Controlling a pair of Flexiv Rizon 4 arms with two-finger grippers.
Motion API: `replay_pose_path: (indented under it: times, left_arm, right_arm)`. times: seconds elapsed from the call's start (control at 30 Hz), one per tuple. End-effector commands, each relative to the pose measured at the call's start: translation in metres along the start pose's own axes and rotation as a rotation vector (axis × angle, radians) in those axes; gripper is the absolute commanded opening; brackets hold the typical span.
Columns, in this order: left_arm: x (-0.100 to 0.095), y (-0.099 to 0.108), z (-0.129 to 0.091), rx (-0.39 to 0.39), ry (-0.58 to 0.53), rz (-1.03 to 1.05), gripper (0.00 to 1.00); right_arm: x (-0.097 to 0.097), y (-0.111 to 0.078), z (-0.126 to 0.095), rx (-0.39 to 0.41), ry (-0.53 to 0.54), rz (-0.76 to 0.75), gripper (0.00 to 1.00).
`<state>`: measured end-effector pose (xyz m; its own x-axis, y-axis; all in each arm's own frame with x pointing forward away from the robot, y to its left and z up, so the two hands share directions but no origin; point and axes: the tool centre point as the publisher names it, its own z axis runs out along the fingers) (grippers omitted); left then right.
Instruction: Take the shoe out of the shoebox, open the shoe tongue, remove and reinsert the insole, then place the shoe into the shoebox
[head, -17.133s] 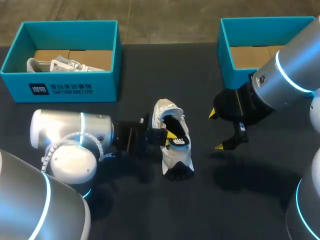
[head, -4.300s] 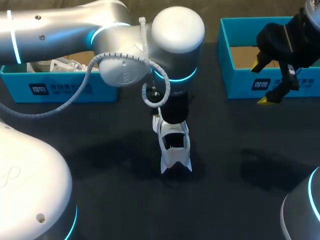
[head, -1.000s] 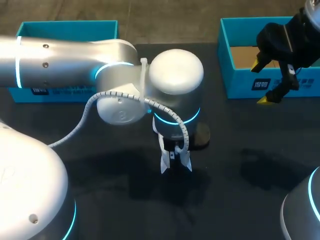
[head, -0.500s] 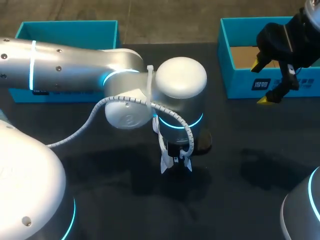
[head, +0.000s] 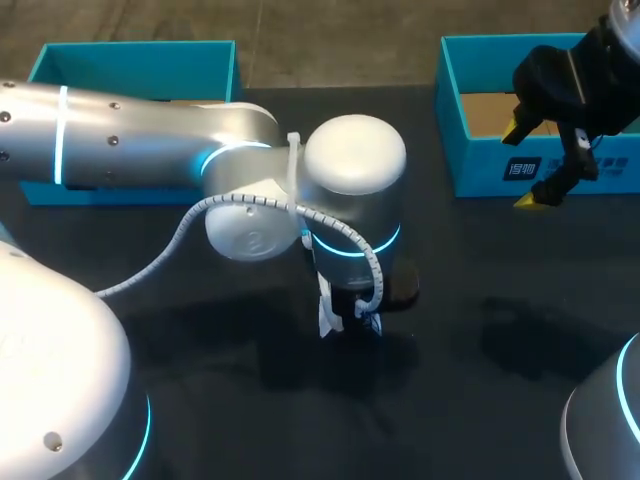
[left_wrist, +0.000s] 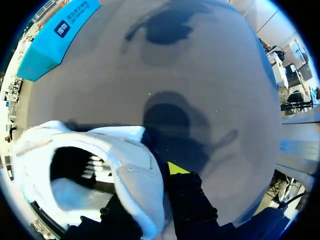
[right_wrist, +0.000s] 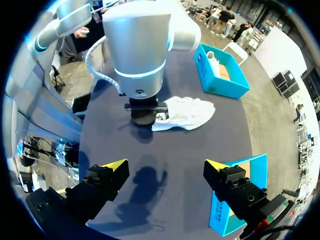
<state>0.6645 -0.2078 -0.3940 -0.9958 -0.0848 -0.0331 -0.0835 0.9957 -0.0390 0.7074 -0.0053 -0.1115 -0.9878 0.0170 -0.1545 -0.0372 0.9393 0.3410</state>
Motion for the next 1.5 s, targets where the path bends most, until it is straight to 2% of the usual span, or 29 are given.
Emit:
replay_pose_path:
  times: [0.03, 0.13, 0.33, 0.4, 0.43, 0.7, 0.83, 1.0, 1.13, 1.3, 1.4, 1.5]
  left_arm:
    - [-0.004, 0.01, -0.002, 0.011, 0.021, -0.003, 0.0]
    - [-0.004, 0.014, -0.007, 0.007, 0.033, -0.003, 0.0]
    - [-0.01, 0.021, -0.035, -0.03, 0.071, 0.013, 0.0]
    - [-0.015, 0.02, -0.05, -0.047, 0.082, 0.022, 0.0]
    - [-0.018, 0.02, -0.06, -0.088, 0.094, 0.042, 0.0]
    - [-0.034, 0.028, -0.126, -0.098, 0.101, 0.088, 0.0]
    - [-0.04, 0.031, -0.148, -0.123, 0.097, 0.076, 0.0]
    - [-0.047, 0.036, -0.17, -0.086, 0.094, 0.094, 0.0]
    - [-0.052, 0.042, -0.192, -0.1, 0.071, 0.091, 0.0]
    - [-0.057, 0.048, -0.209, -0.104, 0.05, 0.087, 0.0]
    - [-0.06, 0.05, -0.214, -0.081, 0.05, 0.099, 0.0]
    - [-0.062, 0.051, -0.216, -0.098, 0.036, 0.076, 0.0]
  right_arm:
    - [-0.002, 0.002, 0.001, 0.003, 0.005, 0.001, 1.0]
    - [-0.002, 0.002, 0.001, 0.003, 0.005, 0.001, 1.0]
    - [-0.002, 0.002, 0.001, 0.003, 0.005, 0.001, 1.0]
    - [-0.002, 0.002, 0.001, 0.003, 0.005, 0.001, 1.0]
    - [-0.002, 0.002, 0.001, 0.003, 0.005, 0.001, 1.0]
    - [-0.002, 0.002, 0.001, 0.003, 0.005, 0.001, 1.0]
    - [-0.002, 0.002, 0.001, 0.003, 0.005, 0.001, 1.0]
    - [-0.002, 0.002, 0.001, 0.003, 0.005, 0.001, 1.0]
    - [-0.002, 0.002, 0.001, 0.003, 0.005, 0.001, 1.0]
    - [-0.002, 0.002, 0.001, 0.003, 0.005, 0.001, 1.0]
    - [-0.002, 0.002, 0.001, 0.003, 0.005, 0.001, 1.0]
    - [-0.002, 0.002, 0.001, 0.003, 0.005, 0.001, 1.0]
